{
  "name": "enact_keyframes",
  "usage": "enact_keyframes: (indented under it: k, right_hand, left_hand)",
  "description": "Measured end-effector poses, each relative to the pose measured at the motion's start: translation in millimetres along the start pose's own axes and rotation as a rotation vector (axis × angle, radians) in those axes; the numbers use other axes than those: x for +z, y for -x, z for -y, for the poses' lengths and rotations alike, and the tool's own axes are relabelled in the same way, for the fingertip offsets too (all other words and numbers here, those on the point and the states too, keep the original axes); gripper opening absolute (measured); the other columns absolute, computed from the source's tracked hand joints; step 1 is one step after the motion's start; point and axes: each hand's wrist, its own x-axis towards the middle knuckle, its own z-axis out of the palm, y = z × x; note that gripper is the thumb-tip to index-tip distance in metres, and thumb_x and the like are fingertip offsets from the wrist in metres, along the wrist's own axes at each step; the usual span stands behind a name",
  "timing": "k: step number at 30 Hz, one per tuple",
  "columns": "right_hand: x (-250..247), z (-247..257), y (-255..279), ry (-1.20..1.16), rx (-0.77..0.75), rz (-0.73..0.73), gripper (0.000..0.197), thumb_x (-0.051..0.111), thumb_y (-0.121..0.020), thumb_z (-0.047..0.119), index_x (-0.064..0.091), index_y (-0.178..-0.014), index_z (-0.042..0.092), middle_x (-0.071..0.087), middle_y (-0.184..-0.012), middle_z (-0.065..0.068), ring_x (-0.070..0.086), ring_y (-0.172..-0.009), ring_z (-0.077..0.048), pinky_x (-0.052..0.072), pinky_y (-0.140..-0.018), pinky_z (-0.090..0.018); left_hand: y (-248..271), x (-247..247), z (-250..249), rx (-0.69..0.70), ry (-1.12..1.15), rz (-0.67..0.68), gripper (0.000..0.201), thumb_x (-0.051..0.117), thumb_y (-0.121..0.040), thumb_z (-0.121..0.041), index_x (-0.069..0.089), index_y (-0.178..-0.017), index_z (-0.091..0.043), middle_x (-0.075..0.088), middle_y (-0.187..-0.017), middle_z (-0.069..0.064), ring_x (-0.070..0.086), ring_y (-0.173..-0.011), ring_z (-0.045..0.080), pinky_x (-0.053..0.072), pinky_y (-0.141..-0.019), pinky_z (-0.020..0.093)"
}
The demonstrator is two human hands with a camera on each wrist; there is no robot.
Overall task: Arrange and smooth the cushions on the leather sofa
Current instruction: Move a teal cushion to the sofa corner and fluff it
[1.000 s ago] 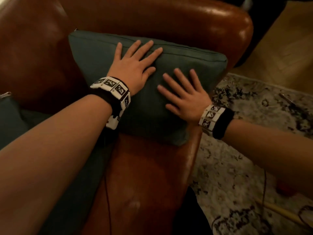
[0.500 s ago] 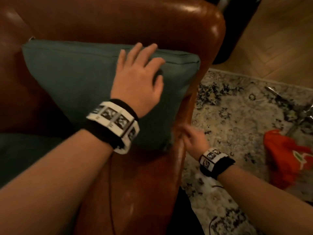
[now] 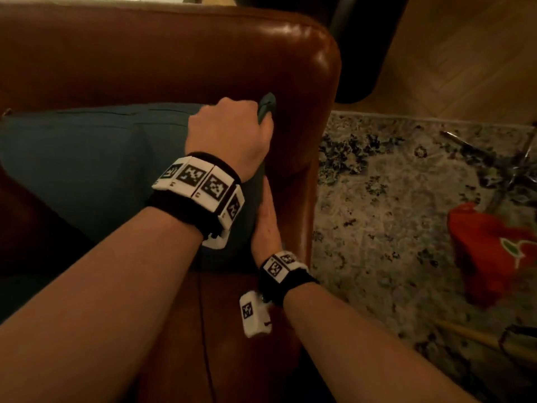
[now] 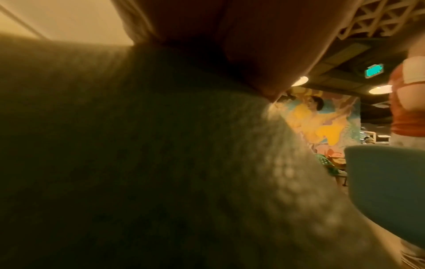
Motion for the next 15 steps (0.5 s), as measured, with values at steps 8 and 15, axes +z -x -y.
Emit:
enact_keyframes:
  k: [8,15]
  right_hand:
    - [-61,-56,30,0.620,0.464,0.329,0.053,0.018,-0.103,0.052,0.014,-0.154,0.039,0.024,-0.161,0.001,0.025,-0.147,-0.020,0.017,-0.120,-0.038]
    - [-36,162,-40,0.814,-0.724,-0.259,0.050,0.036,-0.099,0.035,0.042,-0.147,0.020,0.043,-0.149,-0.002,0.035,-0.140,-0.024,0.018,-0.118,-0.046]
  left_hand:
    - [5,5,14,0.060,0.195,0.096,0.051,0.029,-0.100,-0.054,0.049,-0.138,-0.025,0.062,-0.123,0.004,0.053,-0.123,0.028,0.036,-0.104,0.043]
    - [36,20,113,0.079,0.019,0.051,0.057,0.018,-0.101,-0.052,0.018,-0.155,-0.033,0.022,-0.162,0.001,0.017,-0.150,0.024,0.007,-0.123,0.041]
